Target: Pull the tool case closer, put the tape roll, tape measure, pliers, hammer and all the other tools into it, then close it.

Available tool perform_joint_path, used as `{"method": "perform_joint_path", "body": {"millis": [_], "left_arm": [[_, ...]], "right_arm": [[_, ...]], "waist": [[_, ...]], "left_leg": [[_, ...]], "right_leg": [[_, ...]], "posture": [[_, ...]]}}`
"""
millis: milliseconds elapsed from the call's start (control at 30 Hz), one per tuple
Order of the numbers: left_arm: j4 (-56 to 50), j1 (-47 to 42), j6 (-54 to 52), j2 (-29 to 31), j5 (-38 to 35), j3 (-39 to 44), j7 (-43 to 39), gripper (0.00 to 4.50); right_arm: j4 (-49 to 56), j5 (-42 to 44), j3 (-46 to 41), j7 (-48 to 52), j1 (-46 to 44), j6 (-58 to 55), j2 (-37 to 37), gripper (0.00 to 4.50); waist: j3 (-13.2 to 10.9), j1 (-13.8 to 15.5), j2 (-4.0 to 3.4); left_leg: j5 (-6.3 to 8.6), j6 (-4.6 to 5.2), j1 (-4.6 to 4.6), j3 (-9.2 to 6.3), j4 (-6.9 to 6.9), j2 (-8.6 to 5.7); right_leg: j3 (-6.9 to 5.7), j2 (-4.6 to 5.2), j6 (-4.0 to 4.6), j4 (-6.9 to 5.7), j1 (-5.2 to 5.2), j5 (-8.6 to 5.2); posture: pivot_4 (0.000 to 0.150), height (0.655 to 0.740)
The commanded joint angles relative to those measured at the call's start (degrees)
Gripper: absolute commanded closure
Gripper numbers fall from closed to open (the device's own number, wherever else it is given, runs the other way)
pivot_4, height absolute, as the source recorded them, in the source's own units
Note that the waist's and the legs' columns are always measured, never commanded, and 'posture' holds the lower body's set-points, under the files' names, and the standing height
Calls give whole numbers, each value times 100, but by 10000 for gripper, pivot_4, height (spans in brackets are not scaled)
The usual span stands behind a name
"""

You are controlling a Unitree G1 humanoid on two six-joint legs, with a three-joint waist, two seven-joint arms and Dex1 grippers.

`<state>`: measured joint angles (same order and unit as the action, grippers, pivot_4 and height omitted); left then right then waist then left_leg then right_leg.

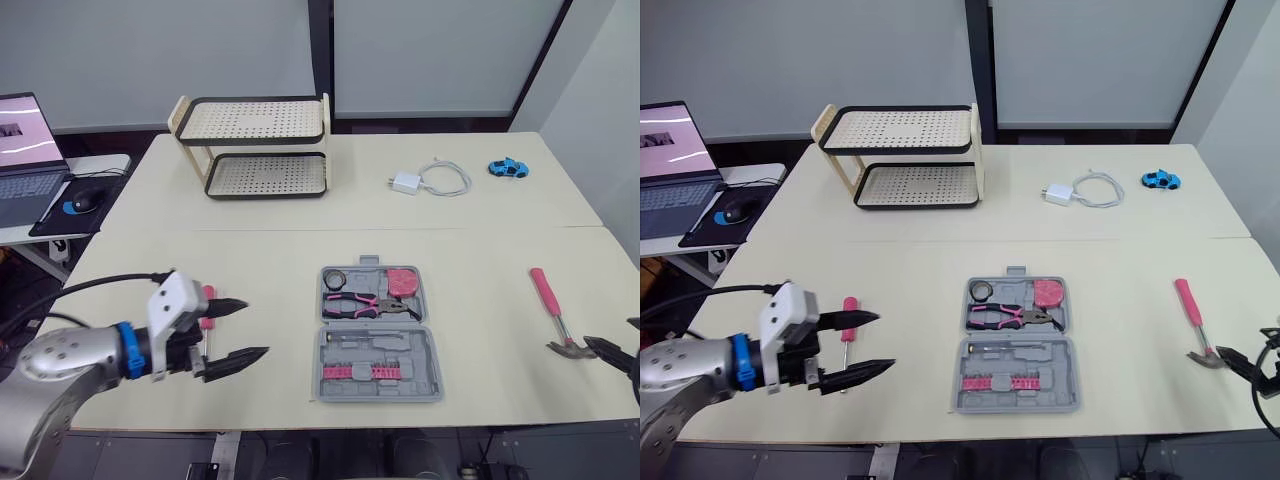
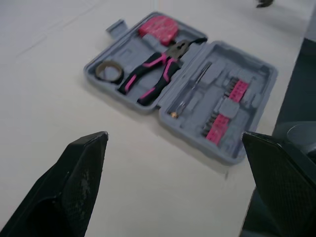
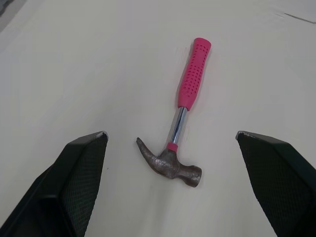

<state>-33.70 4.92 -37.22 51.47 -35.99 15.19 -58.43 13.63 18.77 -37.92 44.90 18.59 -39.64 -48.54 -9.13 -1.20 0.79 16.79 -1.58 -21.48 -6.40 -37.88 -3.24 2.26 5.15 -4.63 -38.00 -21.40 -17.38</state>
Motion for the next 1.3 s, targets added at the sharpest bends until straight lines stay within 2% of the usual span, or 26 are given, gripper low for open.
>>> {"method": "perform_joint_path", "body": {"millis": [33, 233, 600, 800, 900, 1267, 1300], "left_arm": [[-79, -523, 256, -63, -137, -367, -199, 0], [52, -1232, 530, -229, -115, -1068, -584, 0], [255, -1309, 1140, -558, 73, -1599, -866, 0], [381, -1378, 1268, -627, 169, -1743, -854, 0], [378, -1400, 1269, -650, 185, -1772, -817, 0], [412, -1554, 1210, -694, 250, -1847, -719, 0], [417, -1561, 1209, -687, 251, -1844, -718, 0]], "right_arm": [[97, -256, 342, -572, -316, -274, 25, 368], [-639, -498, 1025, -1128, -1126, -552, 97, 368], [-2394, -681, 1768, -1159, -2106, 409, 283, 368], [-3067, -712, 1878, -1294, -2478, 408, 374, 368], [-3193, -596, 1850, -1226, -2536, 373, 435, 5972], [-3285, -567, 1872, -1108, -2477, 510, 459, 43629], [-3141, -524, 1853, -1062, -2421, 503, 455, 44031]], "waist": [[0, -4, 0], [0, -29, -2], [0, -43, -5], [-1, -47, -7], [-1, -48, -7], [0, -45, -7], [0, -44, -6]], "left_leg": [[0, 0, -2, 2, -1, 0], [0, 1, 2, 5, -3, 0], [0, 2, 5, 7, -4, 2], [0, 2, 6, 8, -6, 2], [0, 2, 6, 7, -6, 2], [0, 2, 8, 6, -9, 1], [0, 2, 8, 5, -9, 1]], "right_leg": [[1, 0, 0, 1, -2, 0], [3, -4, -1, -4, 0, 1], [5, -7, -1, -6, 0, 1], [6, -7, -2, -9, 0, 1], [5, -7, -2, -8, 0, 1], [5, -8, -3, -9, 3, 2], [5, -8, -3, -9, 3, 2]], "posture": [[1500, 7400], [1500, 7400], [1500, 7400], [1500, 7400], [1500, 7400], [1500, 7400], [1500, 7400]]}}
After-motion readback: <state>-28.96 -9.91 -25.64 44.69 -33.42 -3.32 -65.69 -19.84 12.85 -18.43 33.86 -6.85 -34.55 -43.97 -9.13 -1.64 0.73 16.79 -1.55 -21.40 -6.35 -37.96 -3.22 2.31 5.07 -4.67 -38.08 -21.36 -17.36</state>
